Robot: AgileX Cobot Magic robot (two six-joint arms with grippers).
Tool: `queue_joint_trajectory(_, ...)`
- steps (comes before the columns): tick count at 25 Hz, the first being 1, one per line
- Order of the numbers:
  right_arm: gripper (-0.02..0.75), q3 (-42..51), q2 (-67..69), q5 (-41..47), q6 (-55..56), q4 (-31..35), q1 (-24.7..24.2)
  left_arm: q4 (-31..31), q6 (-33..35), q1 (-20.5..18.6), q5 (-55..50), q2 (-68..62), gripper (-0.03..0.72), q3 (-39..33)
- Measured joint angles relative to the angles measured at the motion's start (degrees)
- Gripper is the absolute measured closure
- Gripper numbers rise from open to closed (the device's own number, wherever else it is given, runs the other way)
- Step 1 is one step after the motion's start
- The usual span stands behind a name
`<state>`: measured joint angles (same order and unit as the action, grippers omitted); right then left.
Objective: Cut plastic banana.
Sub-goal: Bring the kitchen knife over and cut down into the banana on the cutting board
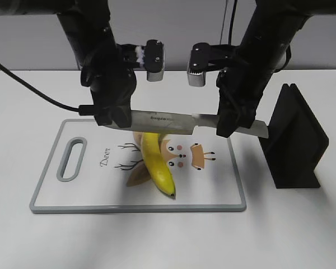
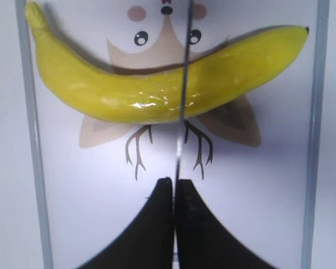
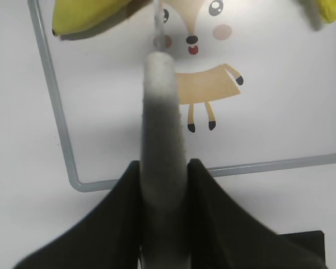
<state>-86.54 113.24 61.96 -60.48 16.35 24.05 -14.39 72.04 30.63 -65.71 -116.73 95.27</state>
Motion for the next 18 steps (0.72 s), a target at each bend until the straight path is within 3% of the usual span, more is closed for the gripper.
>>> queue_joint_trajectory(5, 0.555, 0.00, -2.23, 0.53, 0.11, 0.12, 0.00, 0.00, -0.02, 0.06, -0.43, 2.45, 0.695, 0.00)
queue_joint_trajectory(7, 0.555, 0.00, -2.44, 0.81, 0.43, 0.17, 0.00, -0.23, -0.17, 0.06, -0.32, 2.91, 0.659, 0.00)
queue_joint_trajectory(9, 0.556, 0.00, -2.44, 0.88, 0.94, 0.94, 0.06, -1.26, -1.26, 0.12, 0.35, 3.28, 0.576, 0.00)
queue_joint_trajectory(14, 0.557, 0.00, -2.44, 0.83, 3.15, 1.70, 0.06, -2.33, -3.35, 0.37, 0.78, 4.73, 0.287, 0.00)
queue_joint_trajectory(18, 0.559, -0.12, -2.44, 0.97, 7.64, 0.78, 0.10, -1.33, -6.72, 0.44, 1.80, 7.31, 0.224, 0.00)
